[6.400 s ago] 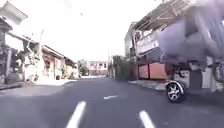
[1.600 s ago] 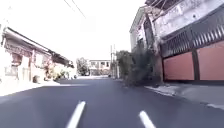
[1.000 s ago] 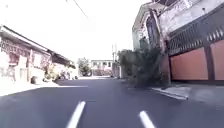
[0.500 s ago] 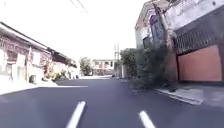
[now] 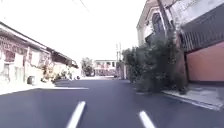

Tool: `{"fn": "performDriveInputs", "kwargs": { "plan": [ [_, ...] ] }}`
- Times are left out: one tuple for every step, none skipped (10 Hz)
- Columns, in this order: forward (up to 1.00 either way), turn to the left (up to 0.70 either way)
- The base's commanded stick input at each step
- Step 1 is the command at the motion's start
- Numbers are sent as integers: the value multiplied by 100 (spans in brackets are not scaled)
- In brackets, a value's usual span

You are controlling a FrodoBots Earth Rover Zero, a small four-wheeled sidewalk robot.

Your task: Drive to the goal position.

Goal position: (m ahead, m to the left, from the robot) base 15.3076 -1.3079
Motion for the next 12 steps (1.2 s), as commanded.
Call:
{"fn": "performDriveInputs", "kwargs": {
  "plan": [
    [85,0],
    [85,0],
    [85,0],
    [85,0],
    [85,-11],
    [85,-27],
    [85,-34],
    [85,-34],
    [85,-34],
    [85,-34],
    [85,-34],
    [85,-34]
  ]
}}
